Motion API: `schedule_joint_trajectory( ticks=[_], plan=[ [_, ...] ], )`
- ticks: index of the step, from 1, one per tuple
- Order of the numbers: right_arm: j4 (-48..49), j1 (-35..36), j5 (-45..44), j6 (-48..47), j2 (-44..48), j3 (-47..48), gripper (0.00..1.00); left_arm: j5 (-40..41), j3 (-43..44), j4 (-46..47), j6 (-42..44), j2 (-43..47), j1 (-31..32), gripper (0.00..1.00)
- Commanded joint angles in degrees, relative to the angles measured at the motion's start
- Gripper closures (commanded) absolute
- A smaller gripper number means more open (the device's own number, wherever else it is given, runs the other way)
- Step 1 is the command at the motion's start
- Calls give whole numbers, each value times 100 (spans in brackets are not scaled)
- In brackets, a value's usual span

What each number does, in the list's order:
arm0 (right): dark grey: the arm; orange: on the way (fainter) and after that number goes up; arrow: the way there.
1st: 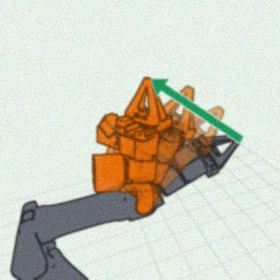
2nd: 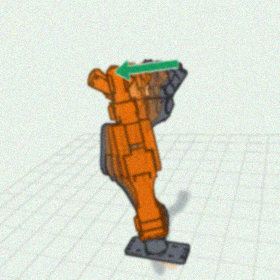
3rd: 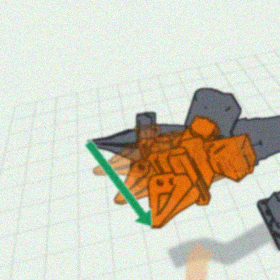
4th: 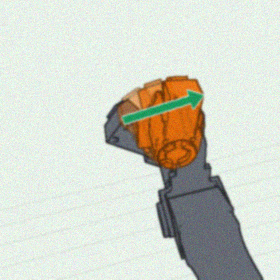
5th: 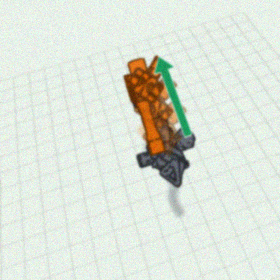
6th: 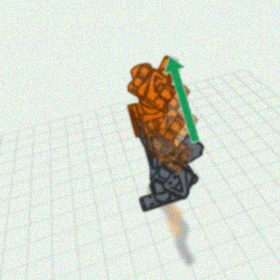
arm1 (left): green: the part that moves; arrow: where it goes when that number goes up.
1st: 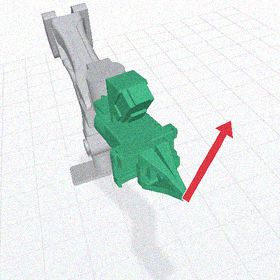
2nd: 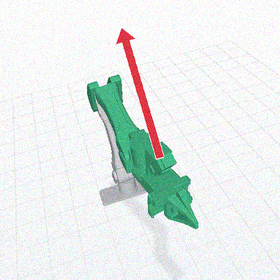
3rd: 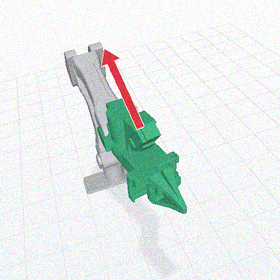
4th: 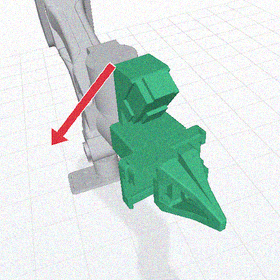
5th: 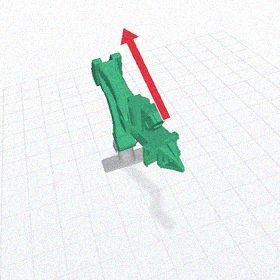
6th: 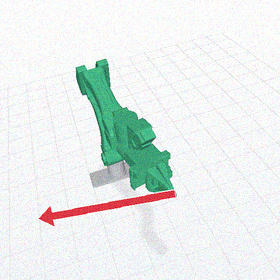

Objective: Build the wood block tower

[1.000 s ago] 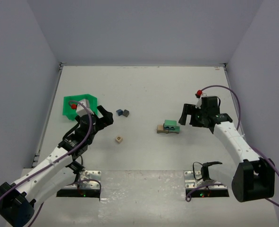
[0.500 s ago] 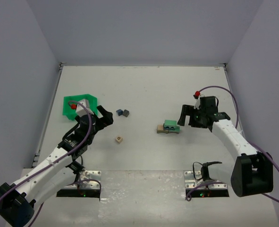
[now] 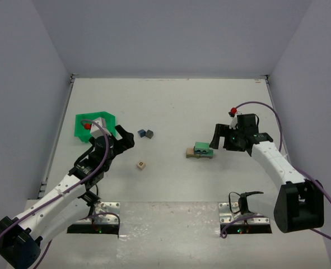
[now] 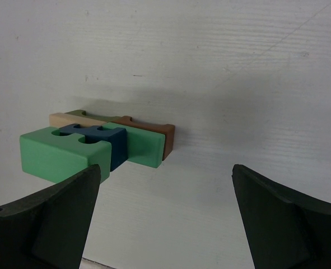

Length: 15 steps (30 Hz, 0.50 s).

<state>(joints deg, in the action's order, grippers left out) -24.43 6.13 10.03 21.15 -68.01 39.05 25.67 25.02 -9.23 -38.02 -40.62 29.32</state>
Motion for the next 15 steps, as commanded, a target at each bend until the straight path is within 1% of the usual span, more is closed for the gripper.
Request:
schedule_joint_trajectory(
  ticks=[1,9,15],
  plan=[
    [184,-7,34,-40,41,50,1,-61,-41,194,-21,52,20,0],
    [201,-7,53,-26,16,48,1,-115,-41,212,-1,19,21,0],
    [3,-8,-558,56,191,139,1,-90,-49,195,5,44,21,0]
  ],
)
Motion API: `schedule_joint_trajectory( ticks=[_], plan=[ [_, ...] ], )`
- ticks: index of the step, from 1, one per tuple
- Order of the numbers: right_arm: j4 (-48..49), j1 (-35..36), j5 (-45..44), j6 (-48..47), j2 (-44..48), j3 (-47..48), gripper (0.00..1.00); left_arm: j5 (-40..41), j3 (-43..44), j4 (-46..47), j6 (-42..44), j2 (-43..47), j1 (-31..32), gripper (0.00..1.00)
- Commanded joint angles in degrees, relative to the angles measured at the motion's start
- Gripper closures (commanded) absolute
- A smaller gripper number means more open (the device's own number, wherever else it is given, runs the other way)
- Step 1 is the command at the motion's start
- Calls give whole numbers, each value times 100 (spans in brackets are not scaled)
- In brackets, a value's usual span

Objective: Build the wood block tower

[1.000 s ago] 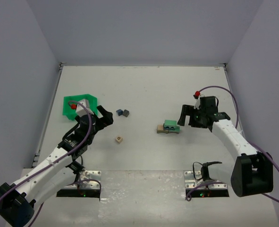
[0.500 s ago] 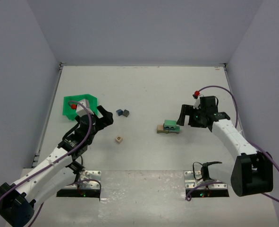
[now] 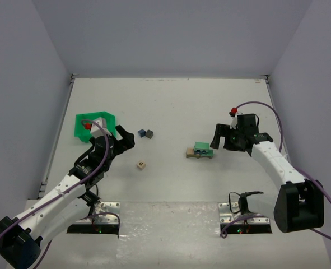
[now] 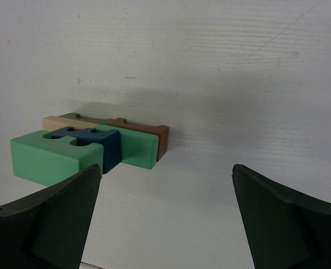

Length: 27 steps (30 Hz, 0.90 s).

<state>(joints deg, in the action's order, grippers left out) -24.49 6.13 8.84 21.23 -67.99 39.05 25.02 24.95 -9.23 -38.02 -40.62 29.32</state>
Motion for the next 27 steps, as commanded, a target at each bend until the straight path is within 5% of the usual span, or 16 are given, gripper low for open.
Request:
schedule_joint_trajectory(
  ticks=[1,13,22,27],
  plan=[
    [-72,-7,-576,48,282,208,1,-39,-43,194,-2,45,21,0],
    [266,177,153,-207,1047,705,1,-708,80,-245,-303,-824,121,0],
    [446,2560,-816,-864,631,1473,1,-173,118,-1342,-996,-369,135,0],
    [587,3353,-867,-1527,-470,1925,1,-199,-25,-1634,-1173,-262,135,0]
  ],
)
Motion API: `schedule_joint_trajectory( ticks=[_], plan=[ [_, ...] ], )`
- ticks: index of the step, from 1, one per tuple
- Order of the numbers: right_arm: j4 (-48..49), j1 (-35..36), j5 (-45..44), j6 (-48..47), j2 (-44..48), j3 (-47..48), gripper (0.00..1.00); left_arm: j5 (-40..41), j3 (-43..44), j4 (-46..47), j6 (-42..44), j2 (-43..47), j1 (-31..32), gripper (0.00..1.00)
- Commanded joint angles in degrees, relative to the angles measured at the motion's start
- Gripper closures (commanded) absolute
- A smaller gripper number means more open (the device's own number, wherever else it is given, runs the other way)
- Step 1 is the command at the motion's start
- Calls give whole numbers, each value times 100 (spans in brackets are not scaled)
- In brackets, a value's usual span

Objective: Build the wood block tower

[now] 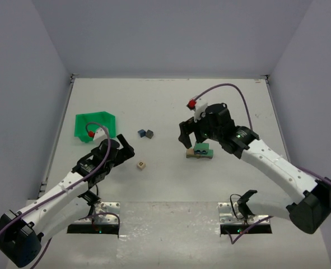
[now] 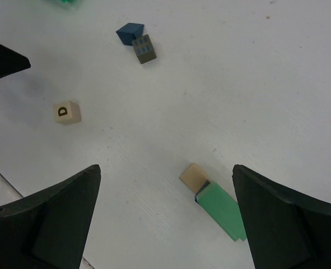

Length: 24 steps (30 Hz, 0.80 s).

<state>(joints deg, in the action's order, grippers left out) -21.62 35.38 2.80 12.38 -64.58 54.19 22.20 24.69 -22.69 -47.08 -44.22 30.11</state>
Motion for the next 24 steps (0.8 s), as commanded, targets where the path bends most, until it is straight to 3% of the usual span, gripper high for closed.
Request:
schedule_joint_trajectory(
  ticks=[1,13,19,22,24],
  plan=[
    [342,592,-334,-807,-1065,588,1,74,-4,-317,-276,84,57,0],
    [430,922,-306,-1076,-4811,3015,1,137,93,-174,-76,-170,48,0],
    [202,927,-306,-967,-5908,4076,1,216,80,-140,-4,-250,57,0],
    [71,923,-240,-948,-6245,4422,9,202,63,-104,37,-315,57,0],
    [18,922,-149,-952,-6424,4577,20,206,50,-87,36,-332,52,0]
  ],
)
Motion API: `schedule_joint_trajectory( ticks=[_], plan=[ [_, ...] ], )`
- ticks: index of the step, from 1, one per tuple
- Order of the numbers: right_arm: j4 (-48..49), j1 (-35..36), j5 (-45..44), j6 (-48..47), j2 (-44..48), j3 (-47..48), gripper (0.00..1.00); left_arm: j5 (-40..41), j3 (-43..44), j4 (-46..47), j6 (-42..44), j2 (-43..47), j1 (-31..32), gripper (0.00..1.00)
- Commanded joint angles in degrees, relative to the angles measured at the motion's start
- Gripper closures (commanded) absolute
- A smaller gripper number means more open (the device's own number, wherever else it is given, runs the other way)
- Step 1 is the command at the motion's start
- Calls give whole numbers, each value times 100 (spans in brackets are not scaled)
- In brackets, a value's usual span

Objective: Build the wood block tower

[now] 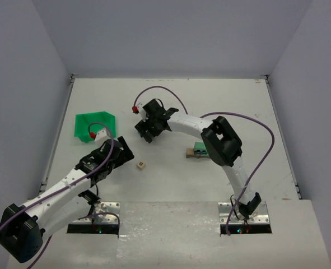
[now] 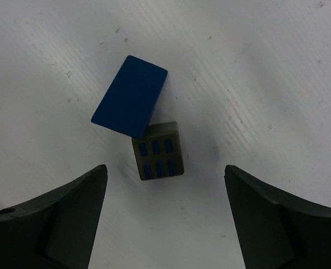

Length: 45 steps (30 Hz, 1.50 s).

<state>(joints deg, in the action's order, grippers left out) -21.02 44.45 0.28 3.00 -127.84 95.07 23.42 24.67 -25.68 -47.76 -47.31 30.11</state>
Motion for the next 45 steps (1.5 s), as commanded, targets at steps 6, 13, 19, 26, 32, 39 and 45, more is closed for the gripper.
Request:
schedule_joint_trajectory(
  ticks=[6,13,19,26,32,39,45],
  plan=[
    [21,19,295,-46,-268,530,57,49,-33,303,135,-15,48,0],
    [244,20,614,-161,-16,301,77,31,-76,345,149,-11,52,0],
    [586,11,714,-590,601,-159,87,22,-76,353,170,33,52,0],
    [602,-9,774,-1315,1576,-503,90,20,-76,386,203,120,54,0],
    [397,-288,1227,-1977,2509,-955,91,133,9,413,204,83,48,0],
    [-763,-1225,2171,-3313,3653,-1275,92,149,197,557,382,-19,57,0],
    [-1659,-1642,1917,-4344,4612,-2019,91,336,512,752,678,-403,51,0]
  ],
)
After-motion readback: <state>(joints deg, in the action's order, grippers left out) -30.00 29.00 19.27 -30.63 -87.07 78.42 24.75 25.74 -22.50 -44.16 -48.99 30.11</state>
